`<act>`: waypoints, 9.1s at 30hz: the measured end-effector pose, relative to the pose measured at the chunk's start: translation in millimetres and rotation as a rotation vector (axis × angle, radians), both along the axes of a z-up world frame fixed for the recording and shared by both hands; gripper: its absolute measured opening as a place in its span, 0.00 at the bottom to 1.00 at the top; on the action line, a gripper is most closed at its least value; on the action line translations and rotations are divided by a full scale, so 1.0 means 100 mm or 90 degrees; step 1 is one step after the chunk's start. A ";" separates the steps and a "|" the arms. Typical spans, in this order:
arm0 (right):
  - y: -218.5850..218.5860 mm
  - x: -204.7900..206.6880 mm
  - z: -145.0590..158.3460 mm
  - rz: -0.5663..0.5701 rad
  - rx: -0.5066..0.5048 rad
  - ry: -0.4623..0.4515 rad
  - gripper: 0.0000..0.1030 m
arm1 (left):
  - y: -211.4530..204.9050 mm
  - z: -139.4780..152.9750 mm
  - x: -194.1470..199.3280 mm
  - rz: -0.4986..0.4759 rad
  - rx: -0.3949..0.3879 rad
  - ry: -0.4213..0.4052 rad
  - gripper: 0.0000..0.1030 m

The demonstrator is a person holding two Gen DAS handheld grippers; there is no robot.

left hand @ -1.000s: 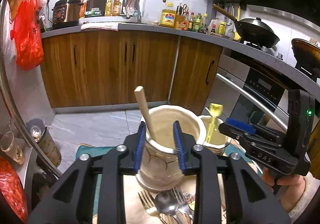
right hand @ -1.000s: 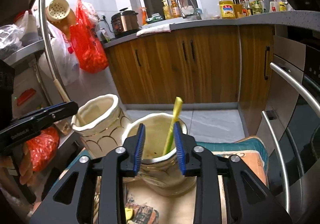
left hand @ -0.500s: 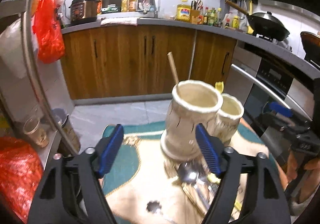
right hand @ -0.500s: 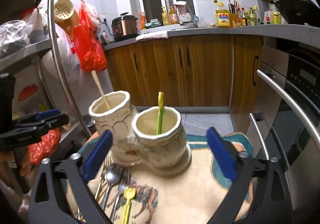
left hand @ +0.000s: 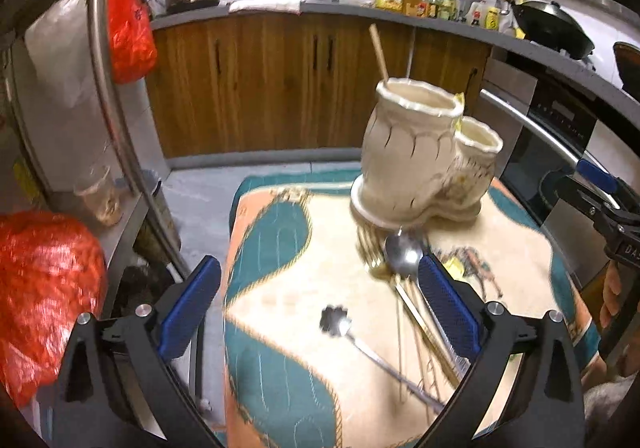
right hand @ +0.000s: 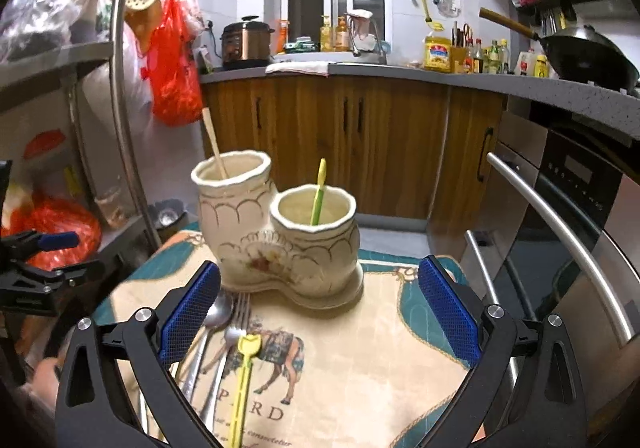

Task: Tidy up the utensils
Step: 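Move both tools back over the utensil pile, then grasp the flower spoon with the left gripper while the right grasps the yellow spoon, then drop the flower spoon into the tall cup while the right drops the yellow spoon in the short cup, then move both tools back over the remaining forks and spoons, then grasp a silver fork with the right gripper while the left grasps a gold fork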

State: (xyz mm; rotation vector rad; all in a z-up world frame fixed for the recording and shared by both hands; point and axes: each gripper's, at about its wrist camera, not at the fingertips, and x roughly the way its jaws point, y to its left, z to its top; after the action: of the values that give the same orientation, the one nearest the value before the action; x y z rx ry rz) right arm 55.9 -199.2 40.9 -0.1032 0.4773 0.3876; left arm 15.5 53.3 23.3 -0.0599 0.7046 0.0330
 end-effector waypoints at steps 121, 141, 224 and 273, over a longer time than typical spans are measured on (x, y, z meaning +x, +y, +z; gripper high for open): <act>0.03 1.64 0.03 -0.023 0.282 -0.014 0.10 | -0.75 0.94 1.71 -0.094 -0.055 -0.324 0.03; -0.05 1.22 -0.07 0.019 0.204 0.021 0.10 | -0.66 0.68 1.31 -0.130 -0.044 -0.221 0.03; 0.77 0.22 -0.91 0.101 -0.076 0.258 0.47 | -0.12 -0.51 0.15 -0.008 -0.021 0.060 0.94; 0.31 0.19 -0.77 0.083 0.022 0.242 0.06 | -0.67 -0.77 0.71 -0.081 -0.033 0.180 0.30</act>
State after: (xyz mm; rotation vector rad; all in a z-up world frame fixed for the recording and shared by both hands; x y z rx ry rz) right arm 75.3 -167.8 -35.9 -0.0266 0.8411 0.5474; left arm 86.3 -14.0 -53.7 -0.0612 0.9915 -0.1001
